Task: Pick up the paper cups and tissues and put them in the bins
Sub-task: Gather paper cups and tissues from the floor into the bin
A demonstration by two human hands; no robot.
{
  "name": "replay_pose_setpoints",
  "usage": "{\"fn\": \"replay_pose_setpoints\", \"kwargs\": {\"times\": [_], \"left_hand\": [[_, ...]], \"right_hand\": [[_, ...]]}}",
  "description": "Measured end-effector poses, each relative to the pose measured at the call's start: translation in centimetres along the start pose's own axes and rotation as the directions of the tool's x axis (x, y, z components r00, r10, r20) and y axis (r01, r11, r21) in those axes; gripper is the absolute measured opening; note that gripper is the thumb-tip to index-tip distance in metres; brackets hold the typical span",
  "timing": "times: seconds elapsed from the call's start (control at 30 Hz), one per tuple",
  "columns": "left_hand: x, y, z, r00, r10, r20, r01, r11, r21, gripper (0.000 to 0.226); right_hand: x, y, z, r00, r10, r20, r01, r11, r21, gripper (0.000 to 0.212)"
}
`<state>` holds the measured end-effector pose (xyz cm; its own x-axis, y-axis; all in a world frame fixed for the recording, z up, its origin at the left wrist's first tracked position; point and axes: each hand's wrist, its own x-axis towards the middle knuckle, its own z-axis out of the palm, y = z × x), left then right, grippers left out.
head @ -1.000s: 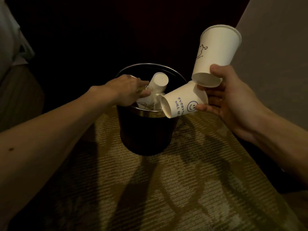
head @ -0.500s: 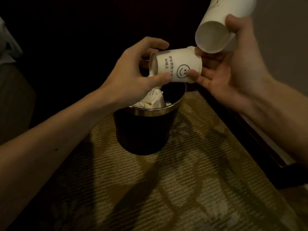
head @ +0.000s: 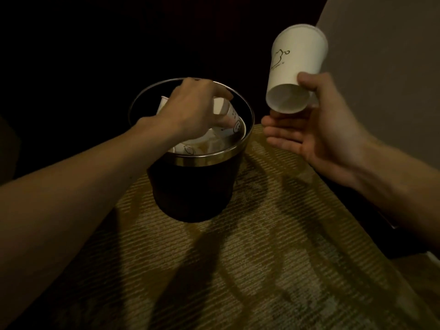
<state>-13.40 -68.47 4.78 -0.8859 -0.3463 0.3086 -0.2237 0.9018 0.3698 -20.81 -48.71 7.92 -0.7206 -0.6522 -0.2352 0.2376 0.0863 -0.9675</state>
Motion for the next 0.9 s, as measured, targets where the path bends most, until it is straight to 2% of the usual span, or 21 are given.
{"fn": "replay_pose_setpoints", "kwargs": {"times": [0.07,0.17,0.23,0.3,0.33,0.4,0.43,0.5,0.53,0.6,0.7,0.8,0.9], "left_hand": [[0.6,-0.7,0.8,0.999,-0.01,0.032,0.009,1.0,0.024,0.062],[0.6,-1.4,1.8,0.976,-0.027,0.215,-0.005,0.99,0.144,0.051],[0.5,-1.4,1.8,0.966,0.013,0.258,-0.051,0.989,0.139,0.042],[0.5,-1.0,0.8,0.98,0.066,0.189,-0.068,0.998,0.0,0.037],[0.5,-0.7,-0.1,0.992,0.039,0.117,-0.026,0.993,-0.114,0.036],[0.3,-0.5,-2.5,0.995,-0.092,-0.046,0.065,0.908,-0.413,0.036],[0.0,-0.4,-3.7,0.987,-0.13,-0.097,0.06,0.849,-0.524,0.036],[-1.1,0.2,-5.9,0.982,-0.098,-0.16,-0.017,0.802,-0.596,0.037],[-1.7,0.5,-6.7,0.98,-0.043,-0.193,-0.075,0.822,-0.565,0.036],[-2.8,0.4,-7.6,0.966,0.049,-0.252,-0.15,0.905,-0.398,0.031],[-3.8,-0.7,-7.5,0.948,0.036,-0.315,-0.101,0.976,-0.195,0.031],[-4.8,-1.7,-6.8,0.964,0.006,-0.267,-0.053,0.984,-0.169,0.032],[-5.5,-2.4,-6.1,0.978,-0.024,-0.209,-0.024,0.975,-0.222,0.034]], "right_hand": [[0.2,0.3,-0.1,1.0,0.011,0.003,-0.011,0.999,-0.035,0.062],[0.3,0.9,0.0,1.0,0.023,0.021,-0.021,0.996,-0.083,0.061],[0.3,1.1,0.2,0.999,0.022,0.03,-0.018,0.992,-0.127,0.058],[0.3,1.2,0.4,1.0,0.011,0.014,-0.008,0.978,-0.21,0.053],[0.3,1.1,0.6,1.0,-0.003,0.003,0.003,0.963,-0.269,0.05],[0.4,0.6,1.0,0.999,-0.052,-0.014,0.041,0.911,-0.41,0.044],[0.5,0.2,1.3,0.996,-0.083,-0.013,0.067,0.869,-0.49,0.044],[0.8,-0.7,2.3,0.989,-0.146,0.035,0.134,0.755,-0.642,0.047],[0.9,-1.2,2.9,0.983,-0.168,0.077,0.173,0.693,-0.7,0.048],[1.2,-1.9,4.4,0.969,-0.185,0.165,0.244,0.6,-0.762,0.047],[1.6,-1.9,6.1,0.947,-0.209,0.244,0.32,0.543,-0.776,0.044],[2.1,-0.6,6.8,0.934,-0.242,0.264,0.354,0.517,-0.78,0.051],[2.1,1.0,6.6,0.922,-0.266,0.281,0.377,0.451,-0.809,0.058]]}}
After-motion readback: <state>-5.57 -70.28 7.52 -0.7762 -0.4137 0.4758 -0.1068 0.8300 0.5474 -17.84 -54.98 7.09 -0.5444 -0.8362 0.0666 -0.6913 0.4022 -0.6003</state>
